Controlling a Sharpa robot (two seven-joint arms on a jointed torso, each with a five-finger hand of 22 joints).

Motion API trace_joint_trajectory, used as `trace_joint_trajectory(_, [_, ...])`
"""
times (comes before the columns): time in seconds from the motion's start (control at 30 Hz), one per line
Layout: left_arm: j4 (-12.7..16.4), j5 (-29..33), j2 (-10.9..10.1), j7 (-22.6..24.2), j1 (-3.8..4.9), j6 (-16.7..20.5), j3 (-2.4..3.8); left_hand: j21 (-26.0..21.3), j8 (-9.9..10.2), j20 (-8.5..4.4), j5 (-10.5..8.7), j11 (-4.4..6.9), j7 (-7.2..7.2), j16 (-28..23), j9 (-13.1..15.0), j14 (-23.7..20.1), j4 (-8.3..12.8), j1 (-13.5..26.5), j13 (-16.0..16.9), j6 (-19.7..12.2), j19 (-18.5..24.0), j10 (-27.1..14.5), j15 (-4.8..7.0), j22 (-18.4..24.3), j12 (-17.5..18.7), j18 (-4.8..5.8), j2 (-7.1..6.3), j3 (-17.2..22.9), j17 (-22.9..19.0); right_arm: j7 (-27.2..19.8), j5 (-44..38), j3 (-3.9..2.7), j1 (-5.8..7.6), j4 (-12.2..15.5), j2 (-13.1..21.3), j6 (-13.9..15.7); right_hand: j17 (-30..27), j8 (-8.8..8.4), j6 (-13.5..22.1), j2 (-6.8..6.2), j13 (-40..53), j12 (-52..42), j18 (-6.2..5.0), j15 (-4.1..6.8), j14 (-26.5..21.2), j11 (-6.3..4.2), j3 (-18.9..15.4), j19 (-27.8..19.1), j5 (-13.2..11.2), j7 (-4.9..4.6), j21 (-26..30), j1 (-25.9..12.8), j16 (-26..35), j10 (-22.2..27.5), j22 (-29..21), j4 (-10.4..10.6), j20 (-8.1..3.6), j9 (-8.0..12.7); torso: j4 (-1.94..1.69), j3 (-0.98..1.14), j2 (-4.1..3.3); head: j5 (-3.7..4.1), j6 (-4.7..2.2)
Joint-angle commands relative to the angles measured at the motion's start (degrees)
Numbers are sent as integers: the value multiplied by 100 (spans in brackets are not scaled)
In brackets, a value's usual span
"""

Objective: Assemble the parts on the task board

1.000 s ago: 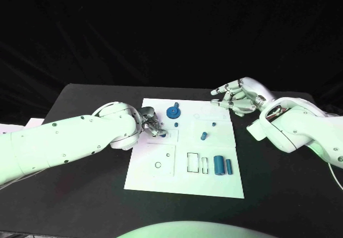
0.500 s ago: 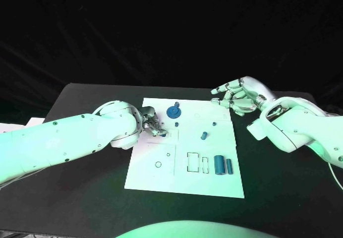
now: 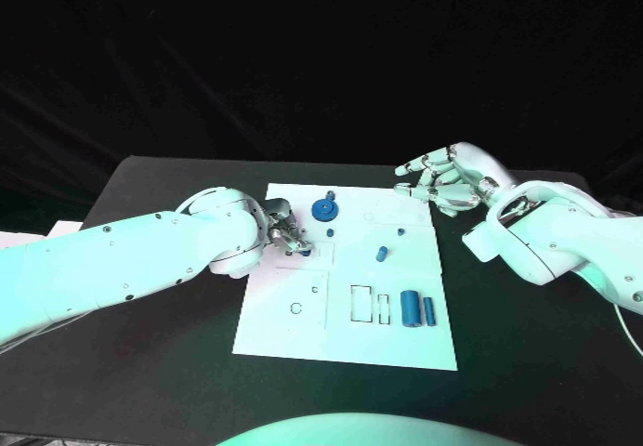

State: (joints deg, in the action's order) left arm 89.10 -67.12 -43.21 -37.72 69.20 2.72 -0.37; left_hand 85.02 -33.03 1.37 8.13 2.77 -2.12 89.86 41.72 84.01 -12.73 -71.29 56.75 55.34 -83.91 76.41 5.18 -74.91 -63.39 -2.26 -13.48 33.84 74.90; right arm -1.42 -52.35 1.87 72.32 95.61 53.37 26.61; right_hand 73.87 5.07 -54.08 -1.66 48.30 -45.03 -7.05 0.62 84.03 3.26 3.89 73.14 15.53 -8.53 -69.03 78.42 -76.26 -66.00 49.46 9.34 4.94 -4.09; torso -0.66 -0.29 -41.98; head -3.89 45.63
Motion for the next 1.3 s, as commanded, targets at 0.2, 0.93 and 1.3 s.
trace_joint_trajectory(0.2, [-103,104,86,-94,-8,-429,-26,74,-73,-75,5,45,169,14,49,599,425,240,72,248,-276,126,78,-874,-73,71,12,126,1510,-47,50,-1,-3,12,-1,-14,-28,5,-22,55,-29,0,-33,45,221,16,-5,-40,69,-15,33,29,47,60,-28,34,-8,9,-4,-1,2,13,17])
trace_joint_trajectory(0.93, [-207,81,189,-89,25,-389,-22,113,-93,-113,8,88,219,14,119,599,190,595,128,406,-319,231,114,-951,-93,88,103,-554,1510,-69,112,-1,-3,-18,-23,-15,-94,3,-17,53,-113,88,-55,44,202,18,-2,-95,103,-17,105,50,109,126,-154,30,-8,11,-6,-1,0,23,39])
trace_joint_trajectory(1.3, [-255,77,196,-110,28,-308,-20,125,-125,-111,14,87,215,14,199,599,-315,908,139,449,-334,242,110,-983,-96,94,158,-1479,1510,-70,132,-1,-3,-28,-24,9,-188,-7,1,48,-227,204,-80,35,166,29,-17,-172,120,-26,204,34,203,219,-314,57,-2,14,-9,-3,6,27,37])
